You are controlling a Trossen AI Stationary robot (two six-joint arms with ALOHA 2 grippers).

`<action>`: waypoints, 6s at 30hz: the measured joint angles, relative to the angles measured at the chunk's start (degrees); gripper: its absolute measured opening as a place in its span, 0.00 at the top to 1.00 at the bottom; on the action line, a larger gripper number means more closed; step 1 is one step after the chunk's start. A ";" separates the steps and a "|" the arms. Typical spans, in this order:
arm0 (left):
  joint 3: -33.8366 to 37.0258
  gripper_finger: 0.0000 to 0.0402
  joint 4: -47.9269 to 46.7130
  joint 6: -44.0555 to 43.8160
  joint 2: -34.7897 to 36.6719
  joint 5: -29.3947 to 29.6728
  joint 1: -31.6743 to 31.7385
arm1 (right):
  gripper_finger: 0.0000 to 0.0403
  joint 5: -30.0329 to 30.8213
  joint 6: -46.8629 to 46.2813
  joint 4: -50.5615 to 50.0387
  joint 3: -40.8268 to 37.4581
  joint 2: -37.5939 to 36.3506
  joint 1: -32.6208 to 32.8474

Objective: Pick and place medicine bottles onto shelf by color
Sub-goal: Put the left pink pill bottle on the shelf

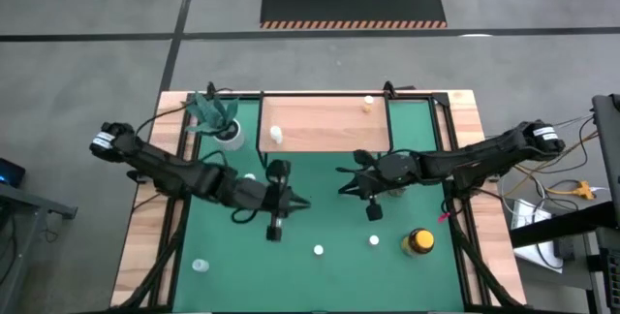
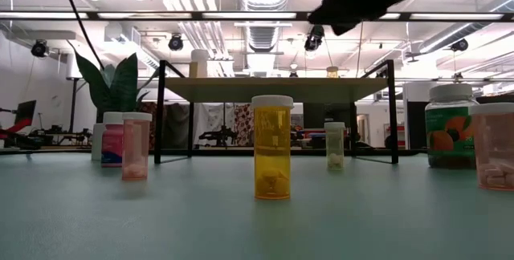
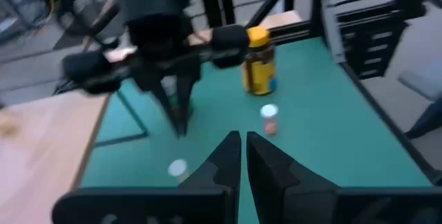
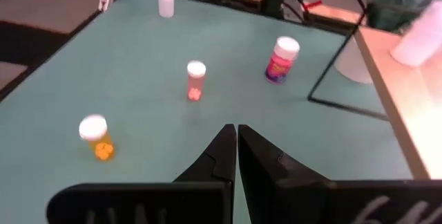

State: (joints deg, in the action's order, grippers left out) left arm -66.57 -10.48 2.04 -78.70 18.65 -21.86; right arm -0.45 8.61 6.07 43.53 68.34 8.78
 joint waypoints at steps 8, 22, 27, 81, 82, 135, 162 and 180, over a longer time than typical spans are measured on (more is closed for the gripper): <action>0.62 0.98 -1.13 -5.00 0.11 0.01 -4.23 | 0.98 0.00 -1.39 6.38 1.00 4.78 2.66; 8.75 0.98 -0.79 -3.14 2.79 0.12 -7.83 | 0.98 0.55 0.39 10.41 13.90 19.28 5.57; 14.13 0.98 1.27 -0.30 8.34 0.19 -7.90 | 0.96 0.52 0.83 5.08 21.96 24.98 5.57; 39.07 0.98 23.60 10.74 35.34 1.57 -7.94 | 0.67 8.02 -8.66 -4.09 45.33 52.74 4.78; 39.07 0.98 23.60 10.73 35.36 1.57 -7.94 | 0.69 8.01 -8.64 -4.07 45.33 52.74 4.78; 38.74 0.98 25.39 12.42 41.01 1.62 -7.90 | 0.73 25.70 -24.69 -28.53 46.07 23.87 -7.11; 38.74 0.98 26.00 21.34 43.92 1.84 -7.85 | 0.73 19.71 -23.03 -29.95 44.72 27.97 -28.22; 38.74 0.98 26.37 21.12 43.87 1.83 -7.85 | 0.53 19.96 -23.53 -28.94 46.87 29.40 -28.20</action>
State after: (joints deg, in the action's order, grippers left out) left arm -27.83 15.89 23.16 -34.83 20.48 -29.71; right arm 19.51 -14.92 -22.87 90.40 97.74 -19.42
